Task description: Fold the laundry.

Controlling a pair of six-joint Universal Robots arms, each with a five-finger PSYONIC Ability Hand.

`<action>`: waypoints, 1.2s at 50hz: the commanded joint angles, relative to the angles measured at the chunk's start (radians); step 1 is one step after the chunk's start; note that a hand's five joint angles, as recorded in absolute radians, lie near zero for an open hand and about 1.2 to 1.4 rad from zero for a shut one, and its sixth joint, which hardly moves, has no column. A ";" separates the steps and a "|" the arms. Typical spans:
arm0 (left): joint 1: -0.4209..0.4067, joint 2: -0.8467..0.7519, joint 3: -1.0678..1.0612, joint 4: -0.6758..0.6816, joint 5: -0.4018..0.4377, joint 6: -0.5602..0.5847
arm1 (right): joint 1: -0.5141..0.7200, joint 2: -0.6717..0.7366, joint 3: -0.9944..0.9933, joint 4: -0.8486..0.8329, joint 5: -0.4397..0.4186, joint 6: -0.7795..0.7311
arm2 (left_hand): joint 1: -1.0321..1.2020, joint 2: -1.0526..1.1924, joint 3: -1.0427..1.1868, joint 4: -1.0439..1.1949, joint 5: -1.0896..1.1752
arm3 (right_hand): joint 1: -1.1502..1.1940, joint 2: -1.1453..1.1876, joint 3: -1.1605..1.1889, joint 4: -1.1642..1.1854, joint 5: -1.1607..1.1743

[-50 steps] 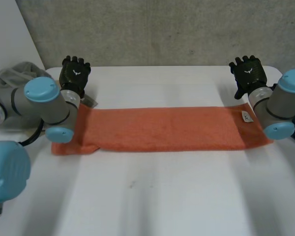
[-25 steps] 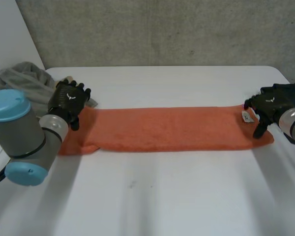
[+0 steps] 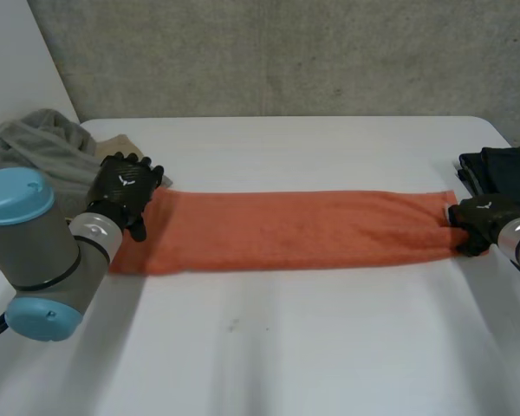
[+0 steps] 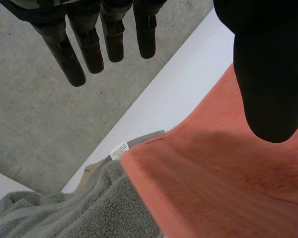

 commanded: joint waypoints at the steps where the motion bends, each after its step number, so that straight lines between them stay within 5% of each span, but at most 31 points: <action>1: -0.003 0.024 -0.003 -0.001 -0.001 -0.001 | -0.060 -0.056 0.038 -0.027 0.003 0.001 | -0.009 0.000 -0.004 0.000 0.009 | 0.566 0.248 0.250 0.249 0.342; 10: -0.003 0.090 -0.026 -0.003 -0.003 -0.004 | -0.182 -0.181 0.099 -0.026 -0.004 -0.025 | -0.012 -0.003 -0.007 -0.003 0.006 | 0.566 0.248 0.250 0.249 0.342; 21: 0.001 0.139 -0.103 -0.011 0.000 -0.003 | -0.251 -0.231 0.082 -0.012 0.023 -0.283 | -0.024 -0.014 -0.019 -0.014 -0.005 | 0.566 0.248 0.250 0.249 0.342; 30: 0.015 0.197 -0.121 -0.011 -0.001 -0.004 | 0.123 -0.280 -0.032 -0.030 -0.011 -0.196 | -0.041 -0.032 -0.036 -0.032 -0.023 | 0.566 0.248 0.250 0.249 0.342; 41: 0.052 0.261 -0.157 -0.012 -0.001 -0.020 | 0.689 -0.025 -0.270 -0.205 -0.048 -0.184 | -0.080 -0.070 -0.074 -0.070 -0.061 | 0.566 0.248 0.250 0.249 0.342; 50: 0.066 0.269 -0.194 -0.012 0.000 -0.047 | 0.857 0.214 -0.405 -0.207 -0.092 -0.168 | -0.086 -0.076 -0.080 -0.076 -0.067 | 0.566 0.248 0.250 0.249 0.342; 54: 0.053 0.266 -0.194 -0.011 0.000 -0.064 | 0.861 0.215 -0.390 -0.207 -0.077 -0.164 | -0.091 -0.082 -0.086 -0.082 -0.073 | -0.656 -0.974 -0.971 -0.972 -0.880; 60: -0.005 0.260 -0.148 -0.002 -0.001 -0.124 | 0.828 0.080 -0.323 -0.204 -0.011 -0.052 | -0.091 -0.082 -0.086 -0.082 -0.073 | -0.656 -0.974 -0.971 -0.972 -0.880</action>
